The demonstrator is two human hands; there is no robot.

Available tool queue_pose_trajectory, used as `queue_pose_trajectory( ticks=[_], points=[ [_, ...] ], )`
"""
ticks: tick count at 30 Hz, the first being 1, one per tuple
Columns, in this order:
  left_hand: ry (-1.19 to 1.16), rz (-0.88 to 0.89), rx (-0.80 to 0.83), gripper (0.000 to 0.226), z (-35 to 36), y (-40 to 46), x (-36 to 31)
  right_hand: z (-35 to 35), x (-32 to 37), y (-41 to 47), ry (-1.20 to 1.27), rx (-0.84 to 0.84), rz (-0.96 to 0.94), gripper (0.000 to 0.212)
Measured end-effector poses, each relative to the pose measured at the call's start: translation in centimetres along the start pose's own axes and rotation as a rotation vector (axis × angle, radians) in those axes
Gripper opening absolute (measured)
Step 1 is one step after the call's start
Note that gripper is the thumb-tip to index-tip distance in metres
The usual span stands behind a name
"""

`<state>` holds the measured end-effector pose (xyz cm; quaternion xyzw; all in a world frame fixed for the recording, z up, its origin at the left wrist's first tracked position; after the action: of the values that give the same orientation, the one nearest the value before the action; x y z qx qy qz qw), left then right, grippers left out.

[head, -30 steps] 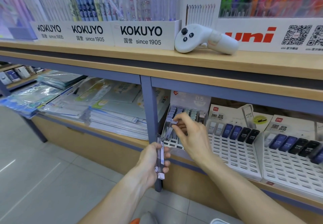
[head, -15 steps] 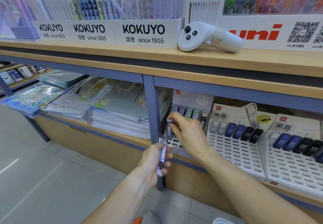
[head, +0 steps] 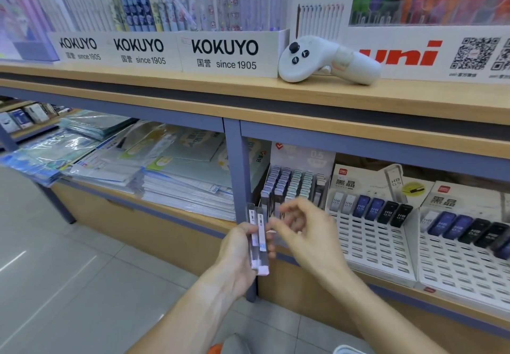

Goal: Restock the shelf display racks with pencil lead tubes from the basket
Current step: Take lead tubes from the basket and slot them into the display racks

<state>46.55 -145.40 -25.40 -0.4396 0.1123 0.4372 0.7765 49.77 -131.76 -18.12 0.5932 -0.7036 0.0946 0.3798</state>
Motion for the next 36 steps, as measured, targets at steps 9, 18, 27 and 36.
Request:
queue_pose_trajectory(
  ticks=[9, 18, 27, 36],
  points=[
    [-0.104, -0.097, 0.077, 0.030, 1.4, -0.5, 1.5, 2.1, -4.1, -5.2, 0.308, 0.268, 0.343, 0.044],
    [0.178, -0.108, 0.048, 0.038, 1.5, -1.0, 3.3, -6.5, -8.7, -4.8, 0.369, -0.238, 0.379, 0.023],
    [0.281, 0.012, 0.095, 0.027, 4.0, -0.9, 3.7, -9.8, -7.1, 2.7, 0.176, -0.381, 0.114, 0.018],
    [0.435, 0.144, 0.054, 0.026, 3.7, -0.5, 3.2, -6.1, -6.3, 6.1, -0.185, -0.254, -0.090, 0.016]
  ],
)
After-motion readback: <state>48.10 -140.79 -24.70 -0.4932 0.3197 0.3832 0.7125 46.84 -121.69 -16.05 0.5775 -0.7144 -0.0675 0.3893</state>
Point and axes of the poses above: each hand's wrist, its own y-axis towards the middle knuckle, its own z-axis out of the palm, x = y × z, the point moved 7 cm from there along y, towards the middle knuckle, and after that the axes turned 15 degrees about -y, right-handed, at the moved point
